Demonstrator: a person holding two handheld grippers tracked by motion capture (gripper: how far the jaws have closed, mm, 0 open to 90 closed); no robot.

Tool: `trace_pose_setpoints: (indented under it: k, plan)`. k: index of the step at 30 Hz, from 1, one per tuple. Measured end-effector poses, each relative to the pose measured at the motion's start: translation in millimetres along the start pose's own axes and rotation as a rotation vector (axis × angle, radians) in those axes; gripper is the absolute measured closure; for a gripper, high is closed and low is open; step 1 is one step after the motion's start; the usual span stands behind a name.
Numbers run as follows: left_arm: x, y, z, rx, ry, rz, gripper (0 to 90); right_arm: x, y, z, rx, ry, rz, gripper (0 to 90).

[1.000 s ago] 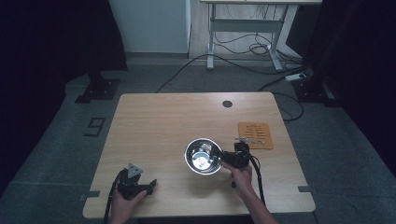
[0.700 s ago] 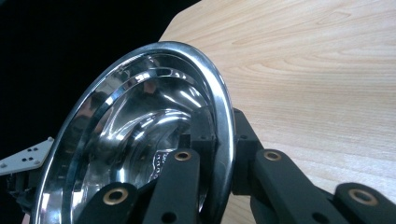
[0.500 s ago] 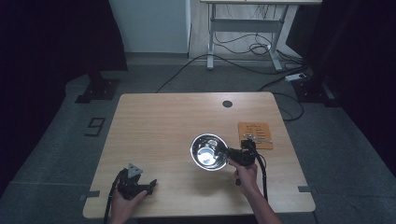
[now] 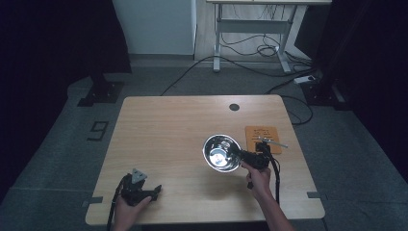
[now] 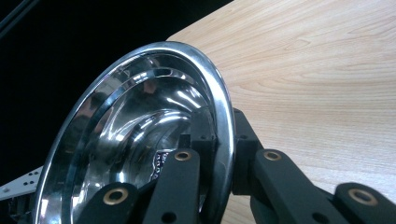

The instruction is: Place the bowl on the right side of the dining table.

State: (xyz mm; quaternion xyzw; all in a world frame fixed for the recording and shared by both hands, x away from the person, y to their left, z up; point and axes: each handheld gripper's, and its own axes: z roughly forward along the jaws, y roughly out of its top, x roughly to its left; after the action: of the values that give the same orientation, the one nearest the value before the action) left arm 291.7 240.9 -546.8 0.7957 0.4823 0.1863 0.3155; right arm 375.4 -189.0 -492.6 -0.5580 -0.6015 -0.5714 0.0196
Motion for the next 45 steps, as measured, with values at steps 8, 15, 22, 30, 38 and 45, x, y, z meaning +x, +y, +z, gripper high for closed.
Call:
trace_pose_setpoints:
  k: [8,15,22,30,38,45]
  plan:
    - [0.0,0.0,0.0,0.0,0.0,0.0,10.7,-5.0,2.9,-4.0,-0.011,-0.005,0.016,84.0]
    - [0.0,0.0,0.0,0.0,0.0,0.0,10.8,-11.7,7.3,-8.8,-0.034,-0.018,0.031,84.0]
    - [0.0,0.0,0.0,0.0,0.0,0.0,10.7,-20.2,12.2,-14.4,-0.06,-0.033,0.047,84.1]
    - [0.0,0.0,0.0,0.0,0.0,0.0,10.8,-29.7,16.3,-19.8,-0.081,-0.054,0.065,84.1]
    - [-0.1,0.0,0.0,0.0,0.0,0.001,10.8,-36.0,19.7,-23.4,-0.097,-0.068,0.077,84.1]
    - [-0.1,0.0,0.0,0.0,0.0,0.001,10.8,-39.9,21.8,-25.7,-0.108,-0.077,0.084,84.1]
